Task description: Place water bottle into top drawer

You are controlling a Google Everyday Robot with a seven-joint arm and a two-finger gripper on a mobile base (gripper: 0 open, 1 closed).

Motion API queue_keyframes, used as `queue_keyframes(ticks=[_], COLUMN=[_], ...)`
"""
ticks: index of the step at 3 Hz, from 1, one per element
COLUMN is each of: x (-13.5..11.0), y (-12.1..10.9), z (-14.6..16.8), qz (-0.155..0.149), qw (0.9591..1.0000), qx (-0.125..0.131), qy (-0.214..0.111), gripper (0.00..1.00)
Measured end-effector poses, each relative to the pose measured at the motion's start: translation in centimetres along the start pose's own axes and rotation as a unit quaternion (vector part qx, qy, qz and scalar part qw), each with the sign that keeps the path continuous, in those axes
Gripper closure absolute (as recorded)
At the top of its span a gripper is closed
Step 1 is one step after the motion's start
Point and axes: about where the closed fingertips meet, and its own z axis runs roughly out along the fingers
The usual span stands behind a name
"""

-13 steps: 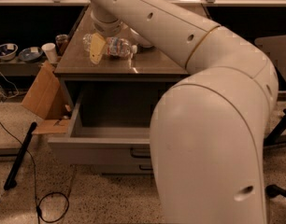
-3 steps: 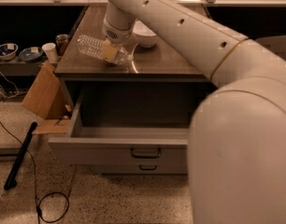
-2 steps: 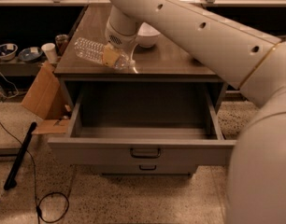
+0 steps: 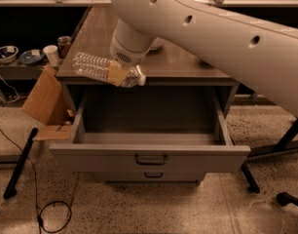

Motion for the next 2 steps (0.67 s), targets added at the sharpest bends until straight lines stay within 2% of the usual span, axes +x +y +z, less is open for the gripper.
queue_keyframes(ticks=[1, 2], x=[0.6, -0.2], y=[3.1, 5.8], z=[-1.4, -0.5], qz=[-0.021, -0.037], qw=[0.9997, 0.9981], qx=[-0.013, -0.046], qy=[0.01, 0.015], gripper=[1.0, 1.0])
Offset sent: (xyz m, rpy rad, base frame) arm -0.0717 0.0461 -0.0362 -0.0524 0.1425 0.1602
